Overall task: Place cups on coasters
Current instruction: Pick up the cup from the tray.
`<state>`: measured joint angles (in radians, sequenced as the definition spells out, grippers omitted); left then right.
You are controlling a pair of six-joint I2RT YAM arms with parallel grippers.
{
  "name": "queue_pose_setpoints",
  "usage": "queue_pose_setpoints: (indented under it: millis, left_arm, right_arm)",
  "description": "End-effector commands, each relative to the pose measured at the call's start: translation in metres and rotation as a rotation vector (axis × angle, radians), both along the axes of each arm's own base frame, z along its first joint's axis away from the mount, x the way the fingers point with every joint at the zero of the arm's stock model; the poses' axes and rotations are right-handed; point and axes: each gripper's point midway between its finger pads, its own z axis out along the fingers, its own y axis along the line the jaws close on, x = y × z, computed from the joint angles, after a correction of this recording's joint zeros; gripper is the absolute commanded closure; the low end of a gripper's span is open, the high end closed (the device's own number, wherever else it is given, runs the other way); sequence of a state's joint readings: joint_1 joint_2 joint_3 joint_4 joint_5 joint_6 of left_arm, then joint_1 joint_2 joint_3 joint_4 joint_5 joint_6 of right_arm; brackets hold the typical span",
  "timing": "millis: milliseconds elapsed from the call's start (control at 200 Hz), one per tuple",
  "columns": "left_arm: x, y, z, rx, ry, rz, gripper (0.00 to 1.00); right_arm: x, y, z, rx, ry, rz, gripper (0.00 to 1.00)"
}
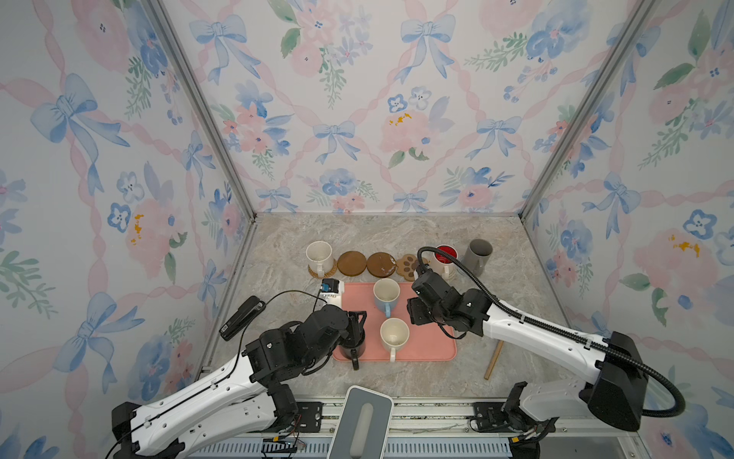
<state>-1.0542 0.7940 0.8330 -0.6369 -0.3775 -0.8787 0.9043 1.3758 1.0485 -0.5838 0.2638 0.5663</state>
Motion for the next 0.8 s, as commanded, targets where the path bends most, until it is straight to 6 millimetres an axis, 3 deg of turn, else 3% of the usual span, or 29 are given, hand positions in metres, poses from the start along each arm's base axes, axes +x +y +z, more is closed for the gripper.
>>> queue_pose_setpoints:
  millis: [0,330,795]
  left_arm:
    - [-0.016,-0.001,-0.011,0.019,0.096,-0.005,0.5]
    - [-0.051,0.01,-0.043,0.089,0.258,0.024,0.53]
    - [-0.072,0.012,-0.088,0.143,0.387,0.058,0.52]
  right_arm:
    - [-0.007,-0.009,-0.002,-0.017,-0.001,-0.01,0.35]
    - [-0.01,-0.018,-0.009,-0.028,-0.006,-0.028,0.34]
    - [-0.012,-0.024,-0.022,-0.041,0.002,-0.039,0.32]
